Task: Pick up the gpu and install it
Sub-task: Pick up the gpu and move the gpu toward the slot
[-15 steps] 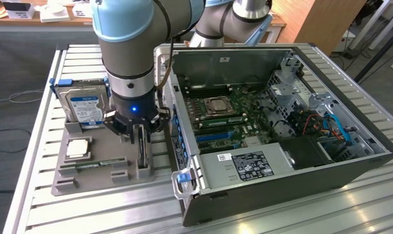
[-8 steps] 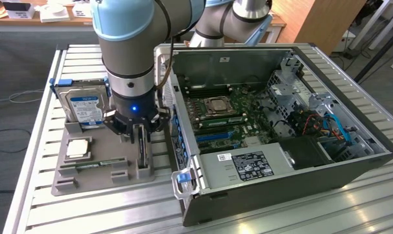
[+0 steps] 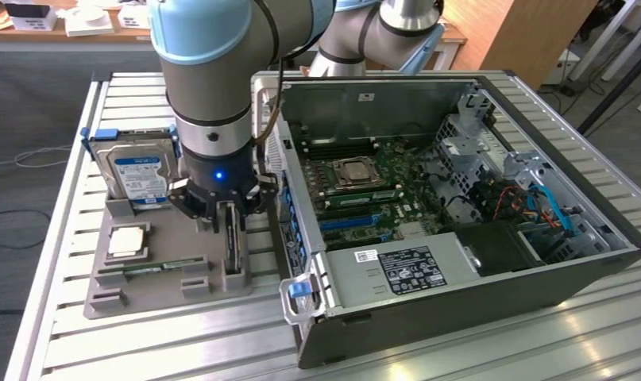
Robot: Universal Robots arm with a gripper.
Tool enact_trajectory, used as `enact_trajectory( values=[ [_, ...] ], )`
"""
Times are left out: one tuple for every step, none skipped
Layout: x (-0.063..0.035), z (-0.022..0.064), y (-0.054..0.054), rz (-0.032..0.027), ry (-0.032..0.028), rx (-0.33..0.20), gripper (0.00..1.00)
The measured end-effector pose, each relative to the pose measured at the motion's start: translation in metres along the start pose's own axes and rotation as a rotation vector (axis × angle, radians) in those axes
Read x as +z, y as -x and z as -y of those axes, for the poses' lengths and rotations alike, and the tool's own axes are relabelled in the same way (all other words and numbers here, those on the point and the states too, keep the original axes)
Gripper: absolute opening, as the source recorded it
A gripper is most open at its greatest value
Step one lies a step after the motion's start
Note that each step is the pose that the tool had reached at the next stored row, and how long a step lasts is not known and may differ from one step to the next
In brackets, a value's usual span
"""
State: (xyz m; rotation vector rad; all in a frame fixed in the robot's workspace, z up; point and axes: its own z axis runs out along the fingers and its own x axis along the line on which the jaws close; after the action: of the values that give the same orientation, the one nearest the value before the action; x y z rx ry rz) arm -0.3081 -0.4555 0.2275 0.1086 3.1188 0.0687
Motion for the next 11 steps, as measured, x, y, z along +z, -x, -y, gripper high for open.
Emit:
enact_trajectory(
  values=[
    [0.0000,0.0000,0.0000,0.0001,0.0000,0.000,0.43],
    [0.0000,0.0000,0.0000,0.0001,0.0000,0.000,0.43],
    [0.0000,0.0000,0.0000,0.0000,0.0000,0.000,0.43],
    [0.0000,0.0000,0.0000,0.0000,0.0000,0.000,0.43],
    [0.0000,0.0000,0.0000,0.0001,0.0000,0.000,0.43],
    [0.0000,0.0000,0.0000,0.0000,0.0000,0.000,0.42],
    [0.0000,0.0000,0.0000,0.0000,0.0000,0.000,0.42],
    [0.0000,0.0000,0.0000,0.0000,0.0000,0.000,0.35],
    [0.0000,0.0000,0.0000,0.0000,0.0000,0.000,0.35],
    [0.0000,0.0000,0.0000,0.0000,0.0001,0.000,0.35],
    [0.0000,0.0000,0.0000,0.0000,0.0000,0.000,0.35]
  ],
)
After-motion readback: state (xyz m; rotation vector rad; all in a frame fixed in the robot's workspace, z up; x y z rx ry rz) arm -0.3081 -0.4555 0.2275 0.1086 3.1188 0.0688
